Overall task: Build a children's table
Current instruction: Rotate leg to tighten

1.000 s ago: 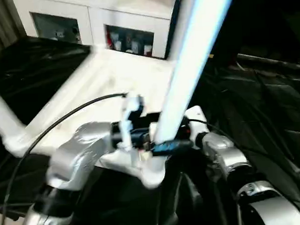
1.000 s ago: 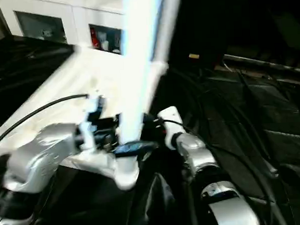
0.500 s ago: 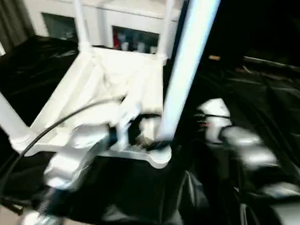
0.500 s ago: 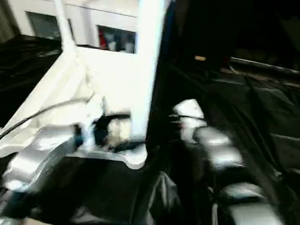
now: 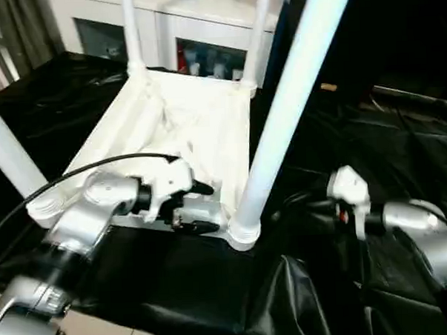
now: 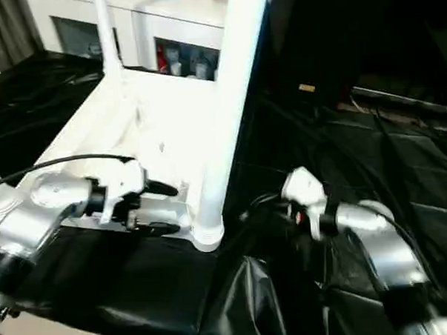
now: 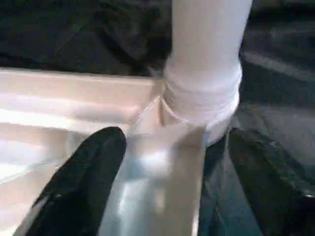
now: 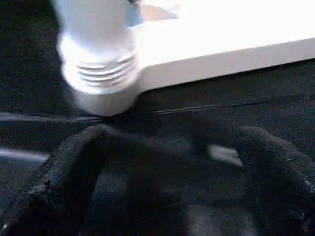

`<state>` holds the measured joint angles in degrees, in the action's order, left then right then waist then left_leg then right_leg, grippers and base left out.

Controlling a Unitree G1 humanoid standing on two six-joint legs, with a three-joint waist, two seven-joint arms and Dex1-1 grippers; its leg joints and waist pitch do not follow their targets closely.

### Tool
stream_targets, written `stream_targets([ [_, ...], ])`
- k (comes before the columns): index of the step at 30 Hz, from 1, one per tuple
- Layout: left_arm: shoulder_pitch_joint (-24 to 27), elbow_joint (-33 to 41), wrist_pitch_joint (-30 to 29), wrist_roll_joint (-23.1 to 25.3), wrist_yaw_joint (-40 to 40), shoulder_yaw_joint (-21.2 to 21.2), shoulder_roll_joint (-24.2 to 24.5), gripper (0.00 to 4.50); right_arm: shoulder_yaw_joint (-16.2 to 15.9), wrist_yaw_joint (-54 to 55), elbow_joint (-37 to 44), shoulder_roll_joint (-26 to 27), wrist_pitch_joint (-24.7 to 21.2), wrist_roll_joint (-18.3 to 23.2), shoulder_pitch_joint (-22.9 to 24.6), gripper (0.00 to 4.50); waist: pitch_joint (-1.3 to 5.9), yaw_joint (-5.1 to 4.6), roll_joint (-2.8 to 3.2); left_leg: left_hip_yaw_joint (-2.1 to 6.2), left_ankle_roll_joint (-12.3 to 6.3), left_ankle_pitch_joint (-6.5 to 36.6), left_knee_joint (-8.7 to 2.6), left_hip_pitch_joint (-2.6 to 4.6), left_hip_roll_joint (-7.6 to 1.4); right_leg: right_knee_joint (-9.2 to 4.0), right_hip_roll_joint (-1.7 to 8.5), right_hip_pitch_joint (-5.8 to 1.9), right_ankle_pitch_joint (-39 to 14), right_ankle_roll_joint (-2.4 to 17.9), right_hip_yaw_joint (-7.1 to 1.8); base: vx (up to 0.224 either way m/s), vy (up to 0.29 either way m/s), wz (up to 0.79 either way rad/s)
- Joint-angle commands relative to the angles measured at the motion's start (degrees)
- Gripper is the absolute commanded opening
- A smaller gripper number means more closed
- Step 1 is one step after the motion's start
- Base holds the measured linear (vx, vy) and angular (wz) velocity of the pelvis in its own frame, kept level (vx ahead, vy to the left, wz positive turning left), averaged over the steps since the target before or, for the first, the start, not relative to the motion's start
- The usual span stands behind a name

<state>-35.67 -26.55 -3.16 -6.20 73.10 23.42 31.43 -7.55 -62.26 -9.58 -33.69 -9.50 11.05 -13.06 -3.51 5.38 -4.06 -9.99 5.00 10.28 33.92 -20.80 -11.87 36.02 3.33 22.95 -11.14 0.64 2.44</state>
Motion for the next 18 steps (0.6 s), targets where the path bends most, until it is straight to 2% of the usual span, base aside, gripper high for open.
stream_targets([
  [1,-1.8,-2.9,1.7,0.8,2.4,0.9,-1.1,3.51,0.0,-0.8,2.7,-1.6,-2.0,0.9,0.3,4.5,3.83,0.22,1.0,0.29,-0.3,12.9,-4.01,0.69,-1.25,-4.81,3.92,-2.81,-11.3,10.0,-2.41,0.0,0.0,0.0],
  [2,-1.8,-2.9,1.7,0.8,2.4,0.9,-1.1,3.51,0.0,-0.8,2.7,-1.6,-2.0,0.9,0.3,4.5,3.9,0.22,0.94,0.34,-0.27,12.5,-3.93,0.6,-1.27,-4.56,4.02,-2.94,-10.4,10.5,-2.38,0.0,0.0,0.0],
  [3,-3.0,-5.5,2.6,1.3,4.5,1.6,-2.1,3.47,0.0,-1.8,4.9,-2.8,-3.9,1.9,1.4,4.5,3.77,0.2,1.3,0.24,-0.49,12.1,-3.91,0.55,-1.17,-4.75,3.93,-2.88,-9.6,11.0,-2.41,0.0,0.0,0.0],
  [5,-3.4,-6.5,3.4,1.7,5.1,1.9,-2.5,3.4,0.1,-2.1,5.9,-3.2,-4.7,2.4,1.8,4.5,3.86,0.39,1.09,0.23,-0.79,11.7,-3.81,0.64,-1.24,-4.59,3.96,-3.05,-8.4,11.3,-2.45,0.0,0.0,0.0],
  [6,-4.0,-8.0,4.4,2.4,5.5,2.1,-2.9,3.16,0.3,-2.9,7.7,-3.8,-6.1,3.3,2.6,4.5,3.85,0.34,1.3,0.28,-0.98,12.0,-3.81,0.58,-1.36,-4.47,4.02,-3.06,-7.6,12.0,-2.36,0.0,0.0,0.0],
  [7,-4.5,-9.7,5.8,3.1,5.3,2.3,-3.2,3.03,0.3,-3.7,9.4,-4.4,-7.2,3.9,3.4,4.5,3.86,0.44,1.19,0.31,-1.08,12.0,-3.77,0.49,-1.31,-4.43,4.06,-3.23,-8.0,11.9,-2.36,0.0,0.0,0.0],
  [10,-5.3,-11.9,7.5,3.6,5.1,2.4,-3.7,2.94,0.4,-4.1,11.5,-5.0,-8.6,4.7,4.3,4.5,3.8,0.49,1.2,0.34,-1.12,12.6,-3.81,0.64,-1.39,-4.64,4.21,-3.1,-9.9,11.5,-2.36,0.0,0.0,0.0],
  [11,-5.3,-11.9,7.5,3.6,5.1,2.4,-3.7,2.69,0.4,-4.1,11.5,-5.0,-8.6,4.7,4.3,4.5,3.8,0.49,1.2,0.34,-1.12,12.6,-3.81,0.64,-1.39,-4.64,4.21,-3.1,-9.9,11.5,-2.36,0.0,0.0,0.0],
  [14,-5.7,-14.4,8.7,4.1,6.0,1.9,-4.1,2.53,0.3,-3.8,12.7,-5.5,-9.5,4.8,4.8,4.5,3.69,0.62,1.22,0.37,-0.65,13.4,-3.87,0.72,-1.49,-4.9,4.36,-2.98,-12.5,11.0,-2.41,0.0,0.0,0.0],
  [15,-5.8,-14.7,8.9,4.3,6.1,1.8,-4.2,2.4,0.3,-3.7,12.8,-5.5,-9.6,4.8,4.7,4.5,3.65,0.68,0.99,0.35,-0.62,13.4,-3.85,0.73,-1.48,-4.92,4.41,-2.89,-13.4,10.8,-2.39,0.0,0.0,0.0],
  [16,-5.8,-15.2,9.5,4.4,6.1,1.5,-4.2,2.4,0.2,-3.5,12.9,-5.6,-9.8,4.6,4.6,4.5,3.69,0.75,1.06,0.37,-0.54,13.3,-3.86,0.72,-1.52,-4.95,4.47,-2.88,-13.6,10.7,-2.4,0.0,0.0,0.0],
  [17,-5.8,-15.4,9.6,4.4,6.1,1.5,-4.3,2.14,0.2,-3.5,12.8,-5.6,-9.9,4.6,4.6,4.5,3.73,0.77,1.07,0.37,-0.49,13.2,-3.85,0.79,-1.56,-4.87,4.44,-2.85,-13.3,10.7,-2.4,0.0,0.0,0.0],
  [18,-5.8,-16.1,10.3,4.2,6.0,0.9,-4.5,2.08,0.0,-3.3,12.7,-5.6,-10.0,4.2,4.3,4.5,3.68,0.9,0.69,0.35,-0.72,12.7,-3.81,0.73,-1.55,-4.82,4.44,-2.82,-13.0,10.8,-2.36,0.0,0.0,0.0],
])
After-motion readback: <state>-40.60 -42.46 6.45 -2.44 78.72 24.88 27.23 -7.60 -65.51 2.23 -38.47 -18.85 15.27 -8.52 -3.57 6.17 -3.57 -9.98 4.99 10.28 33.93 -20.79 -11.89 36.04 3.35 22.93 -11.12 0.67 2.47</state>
